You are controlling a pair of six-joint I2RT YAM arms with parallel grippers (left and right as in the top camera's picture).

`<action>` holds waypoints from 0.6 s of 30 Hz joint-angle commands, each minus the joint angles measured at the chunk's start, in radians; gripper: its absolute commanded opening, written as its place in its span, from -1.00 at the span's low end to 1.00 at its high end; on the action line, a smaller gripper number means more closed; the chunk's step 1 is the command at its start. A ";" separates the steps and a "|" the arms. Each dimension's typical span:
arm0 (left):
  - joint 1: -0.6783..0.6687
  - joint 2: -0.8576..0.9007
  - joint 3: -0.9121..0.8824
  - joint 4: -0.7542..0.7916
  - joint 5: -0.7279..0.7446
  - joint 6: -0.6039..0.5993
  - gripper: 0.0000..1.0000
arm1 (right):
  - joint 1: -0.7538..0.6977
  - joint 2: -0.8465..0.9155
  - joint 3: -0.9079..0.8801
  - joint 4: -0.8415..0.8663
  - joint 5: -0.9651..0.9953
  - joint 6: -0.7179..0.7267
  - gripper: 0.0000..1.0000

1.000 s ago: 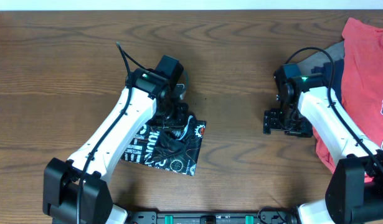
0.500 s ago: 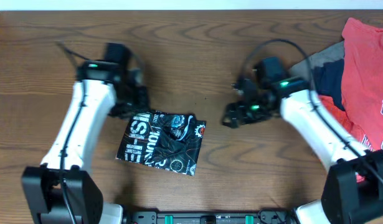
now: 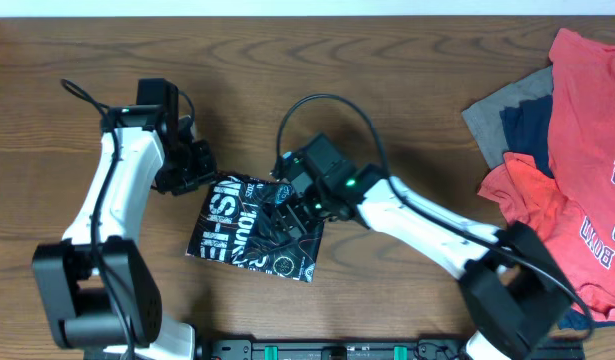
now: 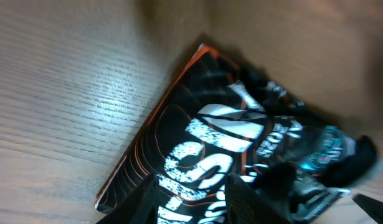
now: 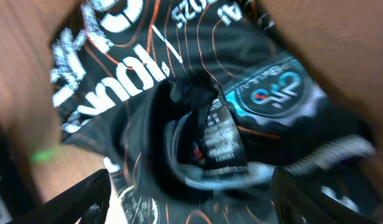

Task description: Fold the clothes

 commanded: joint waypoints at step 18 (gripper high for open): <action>-0.004 0.105 -0.084 0.045 0.007 0.009 -0.27 | 0.065 0.065 -0.001 -0.314 0.239 0.162 -0.46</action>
